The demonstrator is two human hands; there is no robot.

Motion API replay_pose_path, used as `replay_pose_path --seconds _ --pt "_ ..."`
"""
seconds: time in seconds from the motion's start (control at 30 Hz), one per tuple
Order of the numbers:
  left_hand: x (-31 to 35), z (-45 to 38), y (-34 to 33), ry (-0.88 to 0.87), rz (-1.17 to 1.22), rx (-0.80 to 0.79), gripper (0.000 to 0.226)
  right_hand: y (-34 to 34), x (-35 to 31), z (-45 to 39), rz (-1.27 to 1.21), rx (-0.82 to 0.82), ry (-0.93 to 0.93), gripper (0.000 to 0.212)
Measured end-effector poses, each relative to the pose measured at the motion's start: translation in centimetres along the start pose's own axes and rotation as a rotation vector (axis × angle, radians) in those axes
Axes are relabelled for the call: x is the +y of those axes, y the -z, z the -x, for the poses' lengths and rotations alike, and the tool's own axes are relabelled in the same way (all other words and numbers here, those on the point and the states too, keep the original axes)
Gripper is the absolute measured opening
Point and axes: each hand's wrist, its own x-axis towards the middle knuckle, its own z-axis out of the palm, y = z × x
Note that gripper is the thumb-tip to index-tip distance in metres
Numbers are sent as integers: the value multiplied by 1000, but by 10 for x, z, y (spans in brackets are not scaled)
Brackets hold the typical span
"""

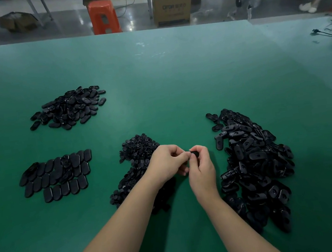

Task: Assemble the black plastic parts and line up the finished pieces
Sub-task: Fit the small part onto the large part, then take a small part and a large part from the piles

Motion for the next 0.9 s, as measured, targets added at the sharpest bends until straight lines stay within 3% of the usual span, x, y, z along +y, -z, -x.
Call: replay_pose_path --seconds 0.17,0.27,0.33,0.5,0.67,0.8,0.9 --pt "8 -3 7 -138 -352 17 5 0 -3 2 -123 -3 7 18" --pt "10 4 11 -206 -505 -54 8 0 -2 3 -127 -5 26 20" --pt "10 12 17 -232 -593 -18 6 1 -2 3 -109 -9 35 20" --pt "-12 32 68 -249 -597 376 9 0 2 1 -24 -35 30 13" --pt "-66 57 152 -87 -540 827 20 -3 4 0 27 -44 30 13" --pt "-104 78 195 60 -489 992 25 -4 6 0 62 -61 46 14" --pt "-114 84 204 99 -449 1021 28 -4 7 0 80 -67 50 12"
